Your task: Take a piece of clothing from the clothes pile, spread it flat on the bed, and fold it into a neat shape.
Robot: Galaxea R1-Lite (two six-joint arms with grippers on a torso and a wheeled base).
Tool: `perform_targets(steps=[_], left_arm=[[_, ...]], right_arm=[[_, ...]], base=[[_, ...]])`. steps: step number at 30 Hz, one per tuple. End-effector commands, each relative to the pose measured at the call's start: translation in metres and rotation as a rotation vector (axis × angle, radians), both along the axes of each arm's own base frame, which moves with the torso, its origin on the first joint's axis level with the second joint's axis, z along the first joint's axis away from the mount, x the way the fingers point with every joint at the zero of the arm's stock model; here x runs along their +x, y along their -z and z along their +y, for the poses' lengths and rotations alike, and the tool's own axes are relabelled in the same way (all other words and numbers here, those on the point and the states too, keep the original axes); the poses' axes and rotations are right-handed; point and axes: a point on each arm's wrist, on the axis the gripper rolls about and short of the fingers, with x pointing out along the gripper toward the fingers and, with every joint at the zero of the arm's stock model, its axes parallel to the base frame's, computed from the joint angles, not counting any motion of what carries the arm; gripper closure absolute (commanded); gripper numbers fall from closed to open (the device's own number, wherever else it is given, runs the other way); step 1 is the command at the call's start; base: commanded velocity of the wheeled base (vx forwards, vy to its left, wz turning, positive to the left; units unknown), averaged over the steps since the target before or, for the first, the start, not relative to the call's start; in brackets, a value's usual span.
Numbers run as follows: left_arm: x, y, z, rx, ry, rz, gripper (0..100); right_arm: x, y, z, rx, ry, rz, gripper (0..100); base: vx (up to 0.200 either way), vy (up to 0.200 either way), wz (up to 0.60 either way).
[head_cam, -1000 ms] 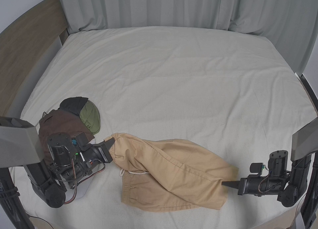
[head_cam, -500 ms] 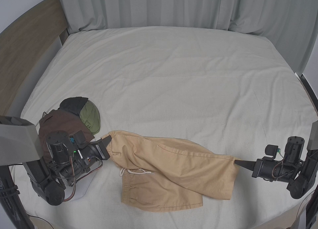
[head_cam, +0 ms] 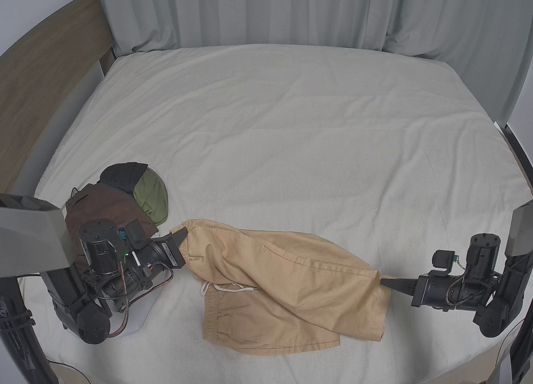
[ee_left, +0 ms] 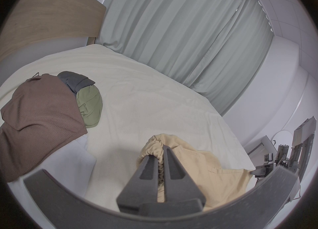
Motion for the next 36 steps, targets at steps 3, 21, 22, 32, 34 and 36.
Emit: perform_targets(steps=[3,21,22,32,34,36], left_arm=[[0.001,0.000,0.000,-0.001,0.000,-0.001,100],[0.001,0.000,0.000,0.000,0.001,-0.003,100],[0.001,0.000,0.000,0.000,0.001,-0.003,100],[0.001,-0.001,0.000,-0.001,0.001,-0.006,100],[0.001,-0.001,0.000,-0.002,-0.001,-0.007,100],[0.001,-0.001,0.000,-0.002,-0.001,-0.007,100]], right_arm=[[0.001,0.014,0.010,-0.016,-0.038,0.054,0],[0.009,0.022,0.019,0.013,-0.045,0.093,0],[0.009,0.022,0.019,0.013,-0.045,0.093,0],[0.017,0.026,0.025,0.072,-0.011,0.157,0],[0.019,0.026,0.026,0.070,0.009,0.157,0],[0.021,0.030,0.030,0.064,0.023,0.169,0]], base=[[0.000,0.000,0.00],[0.000,0.000,0.00],[0.000,0.000,0.00],[0.000,0.000,0.00],[0.000,0.000,0.00],[0.000,0.000,0.00]])
